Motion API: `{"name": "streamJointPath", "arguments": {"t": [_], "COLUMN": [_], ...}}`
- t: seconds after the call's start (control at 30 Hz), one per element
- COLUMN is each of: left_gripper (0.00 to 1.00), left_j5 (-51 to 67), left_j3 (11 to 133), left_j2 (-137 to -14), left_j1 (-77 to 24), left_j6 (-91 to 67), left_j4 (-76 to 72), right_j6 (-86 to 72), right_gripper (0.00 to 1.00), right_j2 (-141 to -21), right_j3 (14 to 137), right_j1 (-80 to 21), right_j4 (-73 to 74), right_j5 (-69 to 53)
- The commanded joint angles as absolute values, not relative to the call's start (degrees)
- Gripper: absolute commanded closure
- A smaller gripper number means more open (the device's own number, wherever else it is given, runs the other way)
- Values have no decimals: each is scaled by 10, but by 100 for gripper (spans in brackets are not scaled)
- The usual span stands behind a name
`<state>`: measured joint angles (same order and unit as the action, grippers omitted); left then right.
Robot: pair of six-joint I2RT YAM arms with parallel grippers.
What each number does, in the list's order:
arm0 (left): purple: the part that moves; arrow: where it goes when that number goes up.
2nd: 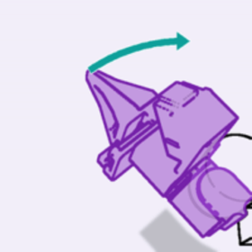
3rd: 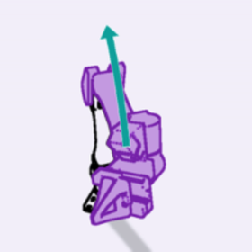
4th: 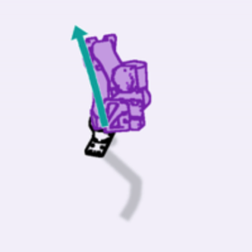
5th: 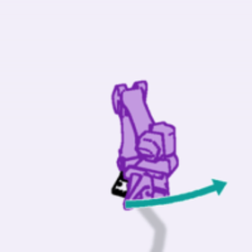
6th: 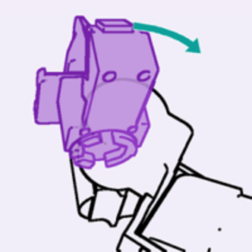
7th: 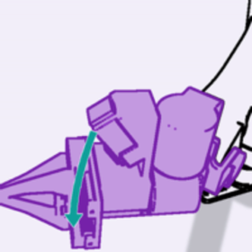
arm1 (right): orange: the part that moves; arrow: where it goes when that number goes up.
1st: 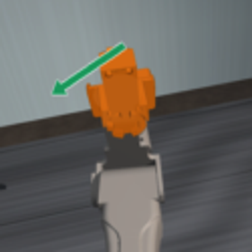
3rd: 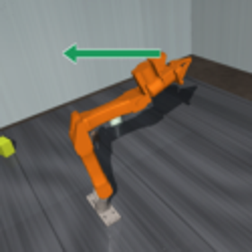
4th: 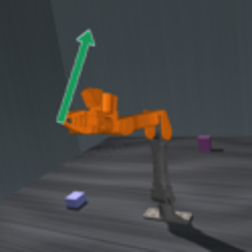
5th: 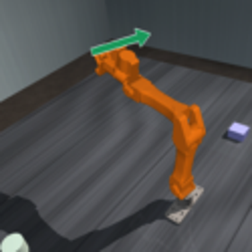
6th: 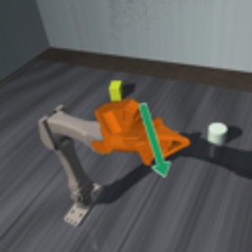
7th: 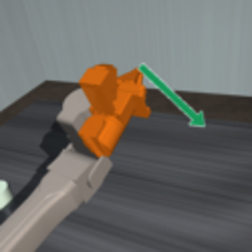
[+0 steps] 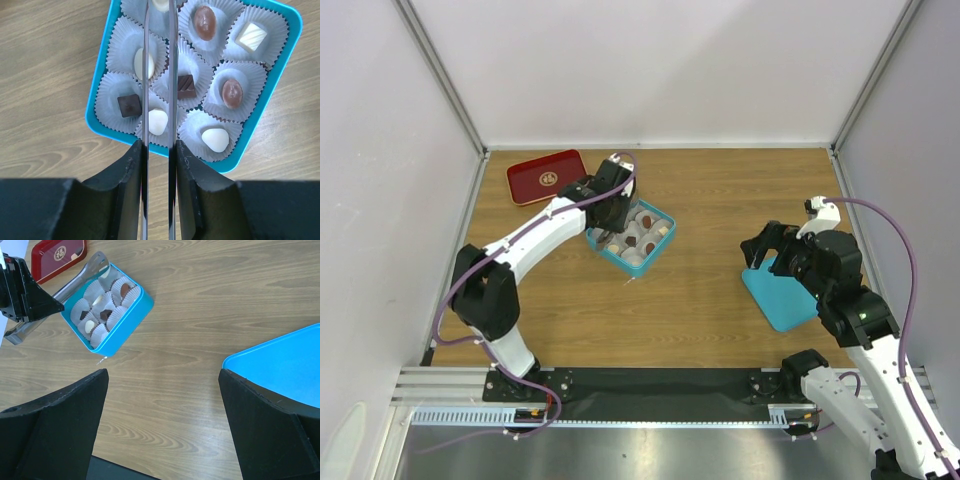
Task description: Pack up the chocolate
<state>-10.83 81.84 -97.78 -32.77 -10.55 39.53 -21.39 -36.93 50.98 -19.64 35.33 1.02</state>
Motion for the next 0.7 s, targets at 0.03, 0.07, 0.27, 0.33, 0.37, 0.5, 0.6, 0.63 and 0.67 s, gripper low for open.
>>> {"name": "streamJointPath", "arguments": {"t": [0.03,0.07,0.27,0.33,0.37,0.5,0.6,0.63,0.67], "left_gripper": [67,67,67,67,66,67,66,66,66], "left_j5": [-121,-120,-121,-125,-125,-134,-132,-127,-127], "left_j3": [814,812,806,803,802,796,792,791,792], "left_j2": [-942,-940,-933,-931,-929,-924,-917,-917,-916], "left_j1": [-332,-332,-332,-333,-333,-333,-332,-333,-334], "left_j6": [-120,-120,-122,-123,-123,-123,-124,-125,-126], "left_j4": [371,369,368,368,369,371,368,369,368], "right_j6": [-219,-219,-221,-221,-221,-221,-221,-221,-222], "right_gripper": [1,1,1,1,1,1,1,1,1], "right_j2": [-363,-363,-364,-365,-365,-366,-366,-366,-366], "right_j3": [521,522,518,518,518,517,516,515,515], "right_j1": [-194,-194,-194,-194,-194,-194,-194,-195,-194], "right_j4": [345,345,342,341,341,340,340,340,340], "right_j5": [5,5,6,5,5,5,6,5,5]}}
